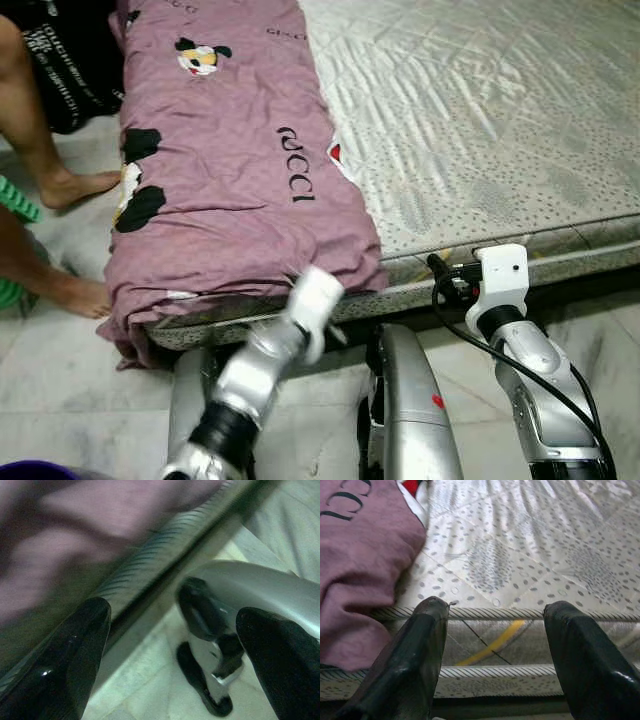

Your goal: Clean up the room

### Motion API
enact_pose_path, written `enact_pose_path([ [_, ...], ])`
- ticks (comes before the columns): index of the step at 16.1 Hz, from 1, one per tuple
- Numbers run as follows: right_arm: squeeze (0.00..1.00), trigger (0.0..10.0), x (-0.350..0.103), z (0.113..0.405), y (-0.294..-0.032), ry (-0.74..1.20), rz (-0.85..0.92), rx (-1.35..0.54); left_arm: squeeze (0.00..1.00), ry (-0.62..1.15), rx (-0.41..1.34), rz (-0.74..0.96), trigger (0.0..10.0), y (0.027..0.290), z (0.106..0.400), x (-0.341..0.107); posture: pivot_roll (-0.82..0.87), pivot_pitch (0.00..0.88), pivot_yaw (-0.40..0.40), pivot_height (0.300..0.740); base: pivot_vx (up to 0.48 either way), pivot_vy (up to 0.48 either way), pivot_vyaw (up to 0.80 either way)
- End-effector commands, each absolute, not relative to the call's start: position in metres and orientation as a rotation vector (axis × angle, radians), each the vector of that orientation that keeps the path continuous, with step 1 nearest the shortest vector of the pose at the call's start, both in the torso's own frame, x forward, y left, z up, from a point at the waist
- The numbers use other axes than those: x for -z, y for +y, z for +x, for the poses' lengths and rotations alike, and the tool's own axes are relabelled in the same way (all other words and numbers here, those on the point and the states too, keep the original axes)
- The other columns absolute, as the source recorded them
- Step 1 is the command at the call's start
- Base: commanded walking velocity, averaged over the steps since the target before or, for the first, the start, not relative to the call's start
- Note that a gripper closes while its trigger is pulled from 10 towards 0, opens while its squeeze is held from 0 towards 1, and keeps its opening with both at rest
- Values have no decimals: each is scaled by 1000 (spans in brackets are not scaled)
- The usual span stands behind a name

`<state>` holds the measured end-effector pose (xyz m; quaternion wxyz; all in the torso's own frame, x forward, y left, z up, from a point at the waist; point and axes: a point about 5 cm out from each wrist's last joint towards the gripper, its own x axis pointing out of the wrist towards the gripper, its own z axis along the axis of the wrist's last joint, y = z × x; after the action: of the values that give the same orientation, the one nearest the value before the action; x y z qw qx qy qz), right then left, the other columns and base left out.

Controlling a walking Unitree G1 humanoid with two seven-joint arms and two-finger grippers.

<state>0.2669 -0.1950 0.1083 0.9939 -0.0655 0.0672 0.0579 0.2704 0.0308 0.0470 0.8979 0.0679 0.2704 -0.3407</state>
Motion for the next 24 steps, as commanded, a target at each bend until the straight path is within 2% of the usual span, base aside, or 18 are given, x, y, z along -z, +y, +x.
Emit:
enact_pose_path([
  [1, 0, 10000, -106, 267, -196, 140, -131, -111, 0, 502, 726, 192, 10000, 31, 275, -59, -98, 135, -18, 528, 0, 0, 0],
  [4, 0, 10000, -111, 275, -191, 99, -112, -112, 0, 392, 755, 282, 10000, 35, 276, -80, -81, 114, -8, 528, 0, 0, 0],
  [6, 0, 10000, -115, 280, -191, 69, -91, -105, 0, 299, 658, 259, 10000, 47, 282, -96, -73, 106, -3, 528, 0, 0, 0],
  [9, 0, 10000, -121, 291, -188, 27, -70, -86, 0, 162, 418, 108, 10000, 88, 274, -119, -34, 76, 4, 528, 0, 0, 0],
  [13, 0, 10000, -125, 306, -174, -6, -6, -96, 0, -3, 141, 101, 10000, 130, 261, -141, 13, 24, 2, 528, 0, 0, 0],
  [17, 0, 10000, -127, 317, -161, -23, 24, -127, 0, -11, -11, 19, 10000, 161, 256, -142, 34, 0, 3, 528, 0, 0, 0],
  [24, 0, 10000, -133, 326, -151, -81, 140, -165, 0, -63, 13, -11, 10000, 159, 280, -141, 17, 0, 21, 528, 0, 0, 0],
])
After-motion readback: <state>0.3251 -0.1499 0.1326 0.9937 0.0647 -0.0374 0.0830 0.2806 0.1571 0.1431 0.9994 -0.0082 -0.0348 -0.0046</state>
